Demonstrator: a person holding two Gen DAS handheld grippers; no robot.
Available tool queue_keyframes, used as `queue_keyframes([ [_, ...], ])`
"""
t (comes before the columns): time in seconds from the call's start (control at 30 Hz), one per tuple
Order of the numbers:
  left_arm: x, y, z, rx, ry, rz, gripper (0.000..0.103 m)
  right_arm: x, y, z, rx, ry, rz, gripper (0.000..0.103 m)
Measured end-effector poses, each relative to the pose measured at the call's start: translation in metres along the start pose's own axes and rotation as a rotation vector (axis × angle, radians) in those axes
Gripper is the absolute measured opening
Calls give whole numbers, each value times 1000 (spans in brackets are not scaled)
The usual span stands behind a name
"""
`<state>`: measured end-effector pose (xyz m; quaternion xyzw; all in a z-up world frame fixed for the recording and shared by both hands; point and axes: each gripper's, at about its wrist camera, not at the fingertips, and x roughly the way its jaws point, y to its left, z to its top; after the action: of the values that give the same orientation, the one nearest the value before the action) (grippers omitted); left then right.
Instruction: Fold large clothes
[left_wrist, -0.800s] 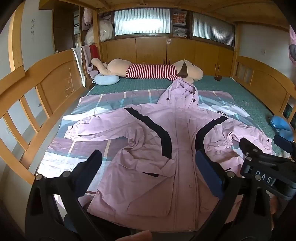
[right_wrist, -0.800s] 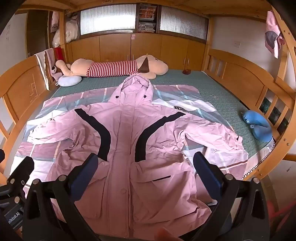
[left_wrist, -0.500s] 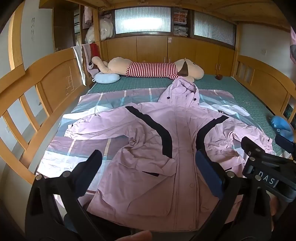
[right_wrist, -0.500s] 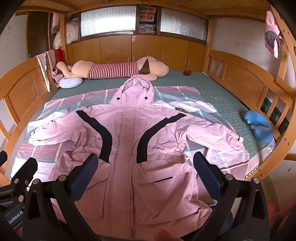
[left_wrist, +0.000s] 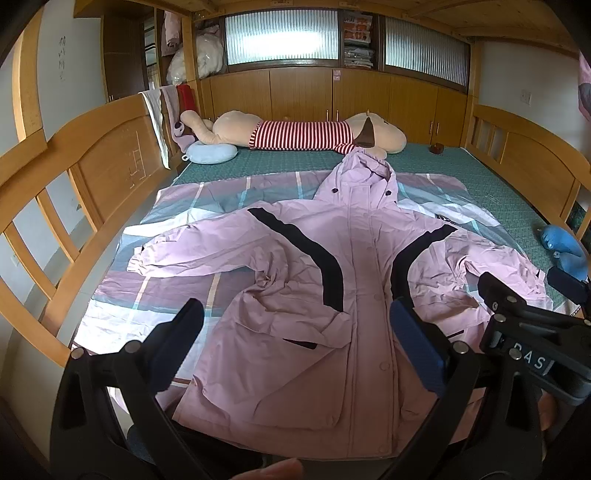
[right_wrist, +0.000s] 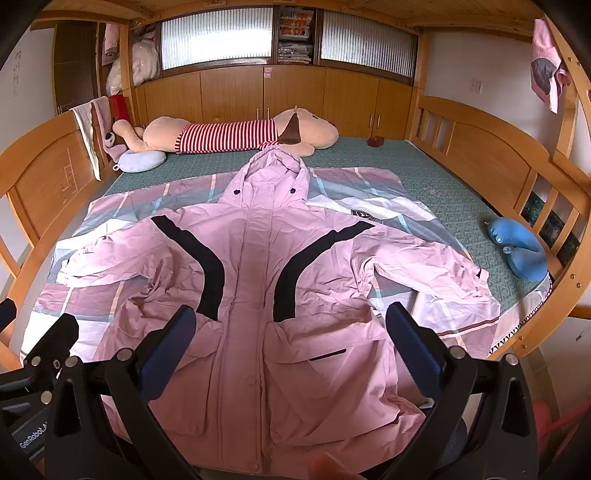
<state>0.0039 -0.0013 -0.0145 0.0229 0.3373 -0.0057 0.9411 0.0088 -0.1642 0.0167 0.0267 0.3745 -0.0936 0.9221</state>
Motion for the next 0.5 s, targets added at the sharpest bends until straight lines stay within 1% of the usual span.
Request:
queue_keyframes([
  [0.5, 4, 1, -3, -2, 11, -5, 101, 6, 3, -2, 0, 8, 12, 102],
])
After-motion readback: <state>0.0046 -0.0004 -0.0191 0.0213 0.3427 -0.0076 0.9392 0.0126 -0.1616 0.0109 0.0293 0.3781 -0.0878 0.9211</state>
